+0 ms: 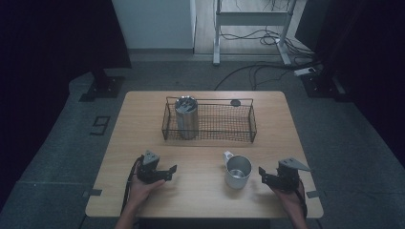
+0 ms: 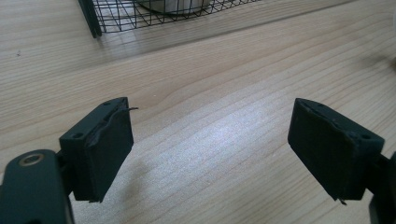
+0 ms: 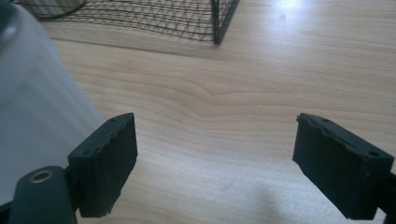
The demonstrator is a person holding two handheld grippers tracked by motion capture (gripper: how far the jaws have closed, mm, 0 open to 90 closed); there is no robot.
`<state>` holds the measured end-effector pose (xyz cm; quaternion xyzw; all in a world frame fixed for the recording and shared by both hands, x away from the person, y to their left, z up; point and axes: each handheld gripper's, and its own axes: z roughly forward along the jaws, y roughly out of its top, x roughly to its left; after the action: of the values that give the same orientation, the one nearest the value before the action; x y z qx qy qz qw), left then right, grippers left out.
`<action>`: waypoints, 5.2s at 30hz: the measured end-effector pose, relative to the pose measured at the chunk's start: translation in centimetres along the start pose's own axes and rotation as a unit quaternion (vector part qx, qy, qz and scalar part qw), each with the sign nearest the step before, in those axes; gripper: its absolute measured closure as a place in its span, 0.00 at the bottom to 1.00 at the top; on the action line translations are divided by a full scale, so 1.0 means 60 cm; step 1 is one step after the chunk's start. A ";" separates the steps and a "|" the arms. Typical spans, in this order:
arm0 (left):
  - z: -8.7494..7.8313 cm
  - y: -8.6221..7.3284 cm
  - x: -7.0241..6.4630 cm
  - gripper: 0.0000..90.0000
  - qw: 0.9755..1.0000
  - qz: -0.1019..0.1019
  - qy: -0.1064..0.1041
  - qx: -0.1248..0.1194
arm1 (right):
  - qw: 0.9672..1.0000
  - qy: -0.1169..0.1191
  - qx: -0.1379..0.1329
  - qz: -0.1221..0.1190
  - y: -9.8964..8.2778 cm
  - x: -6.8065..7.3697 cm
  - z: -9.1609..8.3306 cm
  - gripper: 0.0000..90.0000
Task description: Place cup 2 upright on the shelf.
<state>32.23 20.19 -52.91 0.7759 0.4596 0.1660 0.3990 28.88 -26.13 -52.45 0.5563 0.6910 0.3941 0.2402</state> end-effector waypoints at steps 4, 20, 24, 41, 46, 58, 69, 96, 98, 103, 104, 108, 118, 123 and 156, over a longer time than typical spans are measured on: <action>-0.002 0.000 0.000 0.16 1.000 -0.001 -0.001 -0.002 | 1.000 0.004 -0.004 -0.003 0.000 0.008 -0.010 0.15; -0.001 0.000 0.000 0.16 1.000 -0.007 0.007 0.001 | 0.996 0.064 -0.053 -0.012 0.026 0.052 -0.066 0.15; 0.000 -0.001 0.000 0.16 1.000 -0.007 0.003 0.001 | 0.995 0.080 -0.059 -0.021 0.031 0.069 -0.075 0.15; -0.001 -0.003 0.006 0.16 1.000 -0.008 -0.006 -0.001 | 0.992 0.102 -0.048 -0.051 0.037 0.131 -0.065 0.11; 0.000 -0.004 0.005 0.16 1.000 -0.007 -0.010 0.006 | 0.992 0.102 -0.041 -0.068 0.038 0.146 -0.060 0.05; 0.005 -0.005 0.001 0.16 1.000 -0.003 -0.017 0.015 | 0.992 0.087 -0.028 -0.090 0.035 0.170 -0.043 0.00; 0.008 -0.005 -0.003 0.16 1.000 -0.001 -0.021 0.018 | 0.993 0.047 -0.007 -0.106 0.031 0.183 0.009 0.00; -0.001 -0.003 0.000 0.16 1.000 -0.002 -0.016 0.012 | 0.990 0.078 0.003 -0.120 0.035 0.168 0.021 0.08; -0.002 -0.003 0.000 0.16 1.000 -0.002 -0.016 0.011 | 0.990 0.081 -0.003 -0.118 0.043 0.168 0.014 0.08; -0.001 -0.004 0.000 0.16 1.000 -0.003 -0.017 0.013 | 0.989 0.091 -0.006 -0.117 0.057 0.164 0.008 0.08; -0.001 -0.004 -0.001 0.16 1.000 -0.005 -0.019 0.012 | 0.989 0.093 -0.006 -0.117 0.060 0.163 0.007 0.08; 0.000 -0.004 0.000 0.16 1.000 -0.004 -0.019 0.013 | 0.989 0.093 -0.008 -0.113 0.070 0.160 0.004 0.08; -0.002 -0.004 -0.002 0.16 1.000 -0.002 -0.018 0.013 | 0.990 0.094 -0.017 -0.101 0.093 0.150 -0.002 0.08; -0.003 -0.004 0.000 0.17 1.000 -0.003 -0.018 0.010 | 0.991 0.092 -0.021 -0.098 0.105 0.145 -0.002 0.08; -0.006 -0.004 0.003 0.17 1.000 -0.007 -0.017 0.010 | 0.990 0.098 -0.039 -0.093 0.181 0.135 0.007 0.08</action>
<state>31.95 20.57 -52.91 0.7794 0.4595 0.1455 0.4003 33.37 -17.49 -43.03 0.4389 0.7436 0.4496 0.2286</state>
